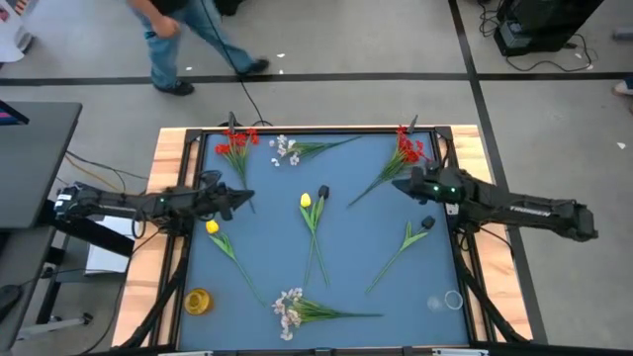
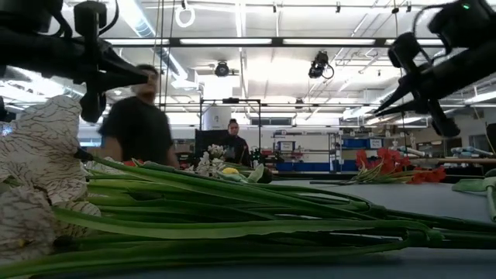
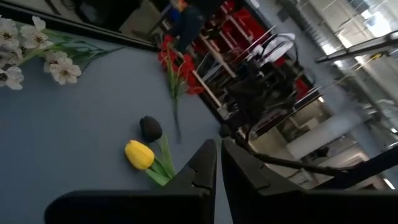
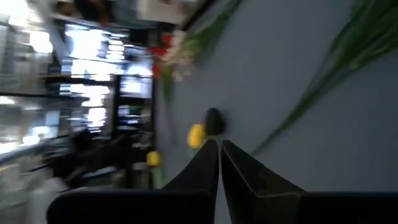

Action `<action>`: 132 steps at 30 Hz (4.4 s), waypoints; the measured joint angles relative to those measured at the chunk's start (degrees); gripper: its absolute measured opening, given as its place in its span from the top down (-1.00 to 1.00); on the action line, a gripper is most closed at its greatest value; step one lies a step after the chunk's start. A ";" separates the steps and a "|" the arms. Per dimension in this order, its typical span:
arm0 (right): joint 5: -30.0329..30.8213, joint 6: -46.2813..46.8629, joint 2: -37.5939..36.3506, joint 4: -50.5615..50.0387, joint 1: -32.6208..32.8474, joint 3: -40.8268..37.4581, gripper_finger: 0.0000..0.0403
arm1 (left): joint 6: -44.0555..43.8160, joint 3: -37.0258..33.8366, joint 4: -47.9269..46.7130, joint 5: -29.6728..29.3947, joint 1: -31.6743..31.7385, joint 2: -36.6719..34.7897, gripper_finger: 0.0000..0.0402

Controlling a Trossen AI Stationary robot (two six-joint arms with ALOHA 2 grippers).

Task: Sort flowers into vase by color
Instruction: Put the right black flower into the transparent vase

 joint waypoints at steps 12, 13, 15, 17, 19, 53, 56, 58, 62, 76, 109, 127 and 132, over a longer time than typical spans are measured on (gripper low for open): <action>-10.57 0.68 19.99 -18.60 0.98 16.02 0.88 | -0.38 13.55 -23.94 3.60 0.00 11.48 0.74; -12.53 3.26 21.63 -21.17 1.91 16.56 0.89 | -0.37 14.28 -24.89 3.61 0.00 12.42 0.70; -14.26 6.13 24.64 -24.38 4.47 17.56 0.91 | -0.35 14.98 -25.69 3.63 0.01 14.04 0.59; -14.41 8.63 26.85 -26.57 7.58 18.30 0.90 | -0.44 15.03 -25.81 4.02 0.00 15.41 0.47; -14.56 11.58 28.55 -27.64 11.17 18.36 0.87 | -0.73 15.03 -26.05 5.58 0.02 16.74 0.36; -8.74 48.93 48.64 -29.19 35.22 18.38 -0.18 | 5.68 15.03 -26.14 19.49 10.95 23.57 0.18; -8.32 48.89 49.12 -29.45 34.70 18.38 -0.18 | 5.70 15.03 -26.13 21.02 12.15 23.57 0.18; -8.42 48.88 49.74 -30.88 34.43 18.40 -0.18 | 5.72 15.03 -26.14 21.58 12.75 23.57 0.18; -7.69 48.04 51.13 -31.67 33.85 18.72 -0.17 | 6.70 15.03 -26.00 22.20 13.33 23.57 0.18; -2.76 44.10 51.37 -33.52 33.15 18.51 0.59 | 14.57 19.29 -23.81 22.12 14.79 22.65 0.18; 29.32 13.20 32.37 -39.23 37.45 29.09 0.93 | 28.28 23.71 2.52 25.29 13.11 22.88 -0.04; 14.39 -66.42 14.29 1.24 37.53 29.16 0.92 | 34.28 30.54 13.05 24.60 12.40 32.08 -0.38; 7.50 -71.11 10.25 4.20 40.11 29.20 0.93 | 37.14 34.58 12.90 24.61 12.39 34.28 -0.38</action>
